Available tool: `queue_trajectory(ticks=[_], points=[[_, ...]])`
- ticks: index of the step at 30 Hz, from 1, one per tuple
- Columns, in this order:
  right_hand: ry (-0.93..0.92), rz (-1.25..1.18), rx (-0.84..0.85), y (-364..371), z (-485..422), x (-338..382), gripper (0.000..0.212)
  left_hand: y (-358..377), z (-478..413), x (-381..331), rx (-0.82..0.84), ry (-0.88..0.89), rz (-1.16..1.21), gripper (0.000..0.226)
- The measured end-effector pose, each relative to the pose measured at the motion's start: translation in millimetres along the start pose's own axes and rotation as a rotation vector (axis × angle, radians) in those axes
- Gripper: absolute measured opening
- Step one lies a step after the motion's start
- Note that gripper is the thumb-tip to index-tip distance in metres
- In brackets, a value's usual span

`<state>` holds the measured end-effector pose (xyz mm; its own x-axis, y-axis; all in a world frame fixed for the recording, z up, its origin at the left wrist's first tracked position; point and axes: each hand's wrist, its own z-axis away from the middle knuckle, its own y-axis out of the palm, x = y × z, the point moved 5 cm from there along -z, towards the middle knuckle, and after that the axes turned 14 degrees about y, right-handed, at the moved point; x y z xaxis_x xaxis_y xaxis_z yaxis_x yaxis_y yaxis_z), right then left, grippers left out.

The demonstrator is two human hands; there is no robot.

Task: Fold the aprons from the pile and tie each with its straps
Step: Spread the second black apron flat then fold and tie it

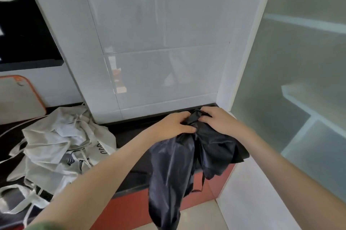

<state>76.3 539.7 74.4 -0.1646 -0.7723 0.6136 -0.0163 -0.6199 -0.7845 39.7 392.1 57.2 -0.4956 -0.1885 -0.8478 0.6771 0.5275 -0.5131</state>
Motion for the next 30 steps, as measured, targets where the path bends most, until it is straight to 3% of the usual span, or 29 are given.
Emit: queue_trajectory(ticks=[6, 9, 13, 18, 22, 25, 26, 29, 30], points=[[0.086, 0.261, 0.271, 45.0, 5.2, 0.5, 0.021, 1.4, 24.4, 16.6, 0.209, -0.111, -0.248, 0.027], [0.097, 0.287, 0.357, 63.6, 7.6, 2.5, 0.027, 0.7, 42.4, 27.2, 0.232, -0.155, -0.354, 0.025], [0.058, 0.227, 0.374, 74.7, 6.2, 6.6, 0.029, -7.8, 57.4, 39.1, 0.100, -0.212, -0.392, 0.023], [-0.022, 0.165, 0.253, 68.7, 1.4, 20.3, 0.035, -21.8, 73.1, 36.0, -0.093, -0.237, -0.428, 0.035], [-0.065, 0.066, 0.208, 55.7, 2.9, 29.3, 0.028, -27.7, 83.2, 30.1, -0.035, -0.286, -0.369, 0.031], [-0.061, -0.019, 0.216, 49.6, 5.1, 31.0, 0.011, -26.9, 85.5, 30.2, 0.050, -0.340, -0.436, 0.032], [-0.035, -0.043, 0.240, 50.2, 5.4, 26.6, 0.017, -26.5, 85.2, 29.9, 0.047, -0.341, -0.456, 0.035], [0.038, 0.014, 0.363, 64.2, 12.5, 9.9, 0.078, -24.7, 81.6, 23.1, -0.076, -0.279, -0.351, 0.027], [0.057, 0.028, 0.419, 71.9, 17.3, 7.5, 0.088, -24.5, 79.9, 19.6, -0.144, -0.254, -0.272, 0.022]])
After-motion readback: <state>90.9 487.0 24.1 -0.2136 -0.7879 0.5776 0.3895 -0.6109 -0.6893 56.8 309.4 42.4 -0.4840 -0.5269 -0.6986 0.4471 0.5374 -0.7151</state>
